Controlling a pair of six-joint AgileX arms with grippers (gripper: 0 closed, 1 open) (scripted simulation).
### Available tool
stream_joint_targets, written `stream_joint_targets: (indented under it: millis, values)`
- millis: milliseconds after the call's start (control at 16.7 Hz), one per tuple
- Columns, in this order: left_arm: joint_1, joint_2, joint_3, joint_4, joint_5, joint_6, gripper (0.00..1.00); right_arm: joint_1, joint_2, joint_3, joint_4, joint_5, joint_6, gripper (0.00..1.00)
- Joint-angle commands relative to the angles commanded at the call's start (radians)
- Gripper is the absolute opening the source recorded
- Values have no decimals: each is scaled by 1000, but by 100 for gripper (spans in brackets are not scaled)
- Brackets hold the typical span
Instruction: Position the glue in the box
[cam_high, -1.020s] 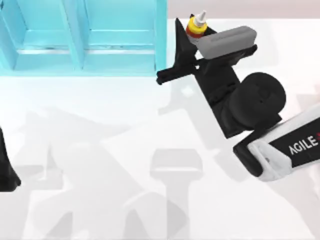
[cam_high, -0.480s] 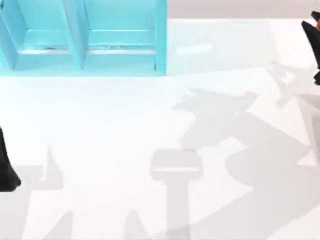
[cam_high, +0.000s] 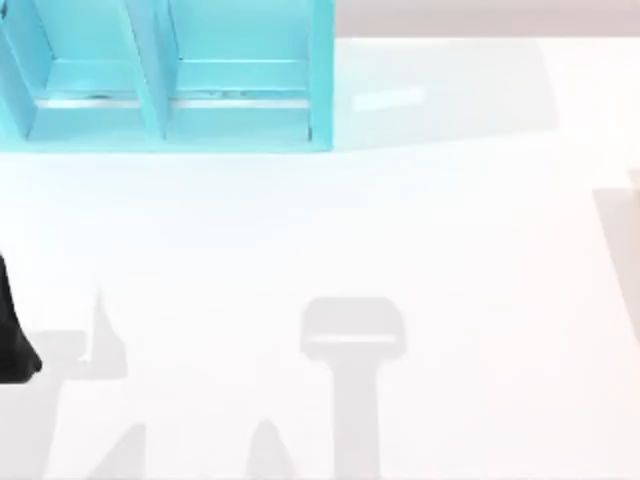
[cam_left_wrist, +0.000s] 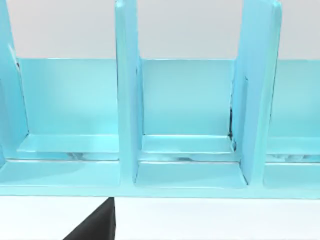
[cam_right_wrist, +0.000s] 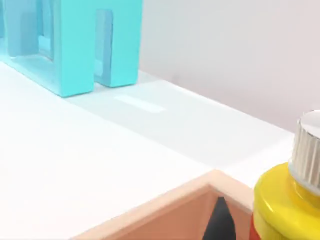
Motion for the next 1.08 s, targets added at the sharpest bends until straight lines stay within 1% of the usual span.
stream_joint_targets:
  millis: [120, 240, 360, 480, 660, 720, 840, 1080]
  values:
    - [0, 0, 0, 0, 0, 0, 100, -120, 9, -15, -25, -110, -11, 0]
    - [0, 0, 0, 0, 0, 0, 100, -211, 14, -27, -45, -191, -22, 0]
    - [0, 0, 0, 0, 0, 0, 100, -272, 17, -35, -60, -244, -30, 0]
    - [0, 0, 0, 0, 0, 0, 100, -289, 17, -38, -65, -259, -33, 0]
    - [0, 0, 0, 0, 0, 0, 100, -289, 17, -38, -65, -259, -33, 0]
    - [0, 0, 0, 0, 0, 0, 100, -278, 80, 116, -282, -16, -13, 0]
    - [0, 0, 0, 0, 0, 0, 100, -269, 66, 116, -270, -21, -26, 0]
    - [0, 0, 0, 0, 0, 0, 100, -210, -31, 130, -176, -30, -124, 0]
